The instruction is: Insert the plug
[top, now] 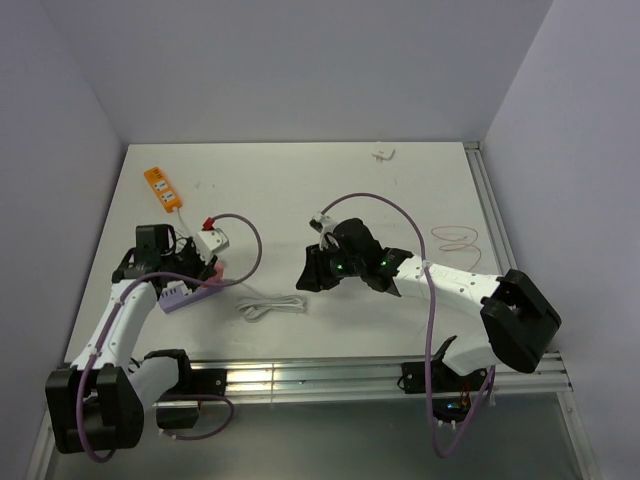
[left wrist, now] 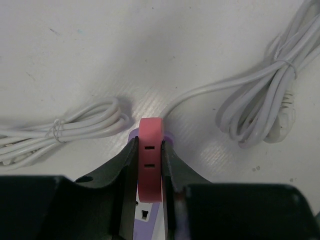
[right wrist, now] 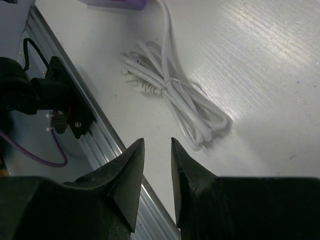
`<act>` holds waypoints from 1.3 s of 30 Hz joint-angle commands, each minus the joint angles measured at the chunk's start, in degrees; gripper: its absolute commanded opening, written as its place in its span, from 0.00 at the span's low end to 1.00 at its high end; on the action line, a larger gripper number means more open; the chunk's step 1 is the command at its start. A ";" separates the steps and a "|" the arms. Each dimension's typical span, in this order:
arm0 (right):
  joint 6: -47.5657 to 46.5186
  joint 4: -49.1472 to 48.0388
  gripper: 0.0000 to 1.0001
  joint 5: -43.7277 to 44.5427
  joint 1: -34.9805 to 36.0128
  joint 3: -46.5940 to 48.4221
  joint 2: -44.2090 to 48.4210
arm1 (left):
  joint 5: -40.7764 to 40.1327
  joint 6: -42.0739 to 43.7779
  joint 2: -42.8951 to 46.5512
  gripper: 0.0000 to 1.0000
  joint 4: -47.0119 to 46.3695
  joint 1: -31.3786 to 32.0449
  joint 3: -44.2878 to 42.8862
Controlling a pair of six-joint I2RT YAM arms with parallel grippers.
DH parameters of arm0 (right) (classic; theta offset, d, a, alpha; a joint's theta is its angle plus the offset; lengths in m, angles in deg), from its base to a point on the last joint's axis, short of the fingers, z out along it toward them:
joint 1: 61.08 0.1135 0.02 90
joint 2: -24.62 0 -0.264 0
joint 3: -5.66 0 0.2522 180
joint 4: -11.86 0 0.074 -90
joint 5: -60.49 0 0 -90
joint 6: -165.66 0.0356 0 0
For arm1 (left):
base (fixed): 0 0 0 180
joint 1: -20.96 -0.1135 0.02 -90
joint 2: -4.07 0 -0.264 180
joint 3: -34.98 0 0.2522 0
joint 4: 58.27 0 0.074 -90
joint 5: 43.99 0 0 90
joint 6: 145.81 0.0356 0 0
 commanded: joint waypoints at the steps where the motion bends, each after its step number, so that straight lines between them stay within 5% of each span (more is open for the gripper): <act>1: -0.02 -2.01 0.35 -0.36 -0.47 0.01 1.24 | -6.57 1.06 2.50 0.00 -2.69 -0.31 5.96; 7: 0.07 -2.01 0.36 -0.35 -0.47 -0.08 1.41 | -10.09 1.06 6.81 0.00 -4.11 -1.36 10.64; 18: -0.11 -2.36 0.36 -1.23 -0.47 0.01 0.97 | -5.26 0.01 6.55 0.00 -1.82 -2.59 5.73; 25: -3.00 0.01 0.55 -3.35 0.84 4.05 -5.35 | -5.09 -3.24 10.41 0.00 -1.29 -2.60 1.77; 31: -3.01 3.61 0.61 -0.80 2.87 7.65 -9.13 | -2.36 -7.81 14.81 0.00 -2.60 -2.60 -0.69; 39: -3.44 5.73 0.60 1.49 4.28 10.91 -9.15 | -0.09 -37.38 17.03 0.00 -19.04 -0.59 -7.17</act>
